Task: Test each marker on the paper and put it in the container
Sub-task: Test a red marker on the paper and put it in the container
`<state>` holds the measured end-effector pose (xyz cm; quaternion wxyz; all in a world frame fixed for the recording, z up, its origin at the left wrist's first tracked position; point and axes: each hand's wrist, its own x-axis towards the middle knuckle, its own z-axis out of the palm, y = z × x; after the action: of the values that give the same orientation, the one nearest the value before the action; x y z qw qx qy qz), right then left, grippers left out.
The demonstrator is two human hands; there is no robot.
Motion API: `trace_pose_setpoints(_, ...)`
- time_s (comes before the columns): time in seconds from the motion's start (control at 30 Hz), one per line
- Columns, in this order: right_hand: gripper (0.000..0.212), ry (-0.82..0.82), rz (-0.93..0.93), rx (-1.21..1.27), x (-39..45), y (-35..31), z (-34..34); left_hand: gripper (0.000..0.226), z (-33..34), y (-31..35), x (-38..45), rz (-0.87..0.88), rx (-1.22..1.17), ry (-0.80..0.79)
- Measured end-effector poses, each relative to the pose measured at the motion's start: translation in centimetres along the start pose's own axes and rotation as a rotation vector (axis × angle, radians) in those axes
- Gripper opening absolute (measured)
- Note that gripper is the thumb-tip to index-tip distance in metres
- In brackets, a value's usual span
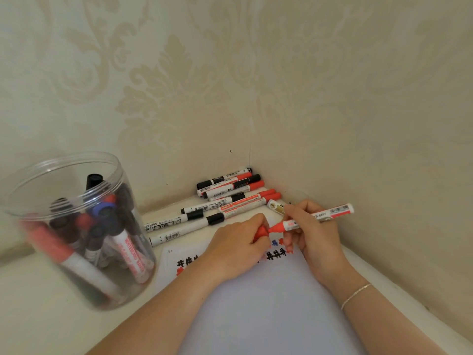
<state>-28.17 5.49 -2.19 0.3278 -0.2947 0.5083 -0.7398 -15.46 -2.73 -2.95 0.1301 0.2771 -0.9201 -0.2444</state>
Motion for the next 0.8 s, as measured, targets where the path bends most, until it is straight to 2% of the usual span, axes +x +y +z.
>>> trace_pose_setpoints(0.17,0.026,-0.026,0.0,-0.125,0.1,0.3,-0.3,0.006,0.4,-0.2,-0.1,0.087,0.147,-0.015)
trace_pose_setpoints(0.27,0.022,-0.087,-0.005,-0.182,0.0,0.5,-0.2,0.029,0.4,-0.1,-0.2,0.098,0.15,0.002)
trace_pose_setpoints(0.33,0.021,-0.149,0.024,-0.104,-0.1,0.2,-0.3,0.026,0.4,-0.2,-0.4,0.115,0.099,0.029)
trace_pose_setpoints(0.43,0.045,-0.134,0.097,0.073,-0.1,-0.3,-0.5,0.012,0.2,-0.2,-0.7,0.149,-0.008,0.097)
trace_pose_setpoints(0.47,0.039,-0.085,0.078,0.088,-0.2,-0.4,-0.5,0.012,0.2,-0.1,-0.8,0.166,-0.015,0.126)
trace_pose_setpoints(0.53,0.009,0.046,-0.038,0.007,-0.1,-0.5,-0.6,0.014,0.2,0.0,-0.8,0.182,0.002,0.166)
trace_pose_setpoints(0.6,0.019,0.135,-0.115,-0.084,-0.1,-0.4,-0.6,0.023,0.2,0.1,-0.8,0.154,-0.014,0.207)
trace_pose_setpoints(0.7,0.031,0.11,-0.143,-0.177,-0.2,-0.1,0.2,0.053,0.0,0.2,-0.5,0.033,-0.035,0.259)
trace_pose_setpoints(0.8,0.033,0.08,-0.144,-0.18,-0.5,-0.2,1.1,0.06,-0.1,0.2,-0.3,-0.046,-0.088,0.293)
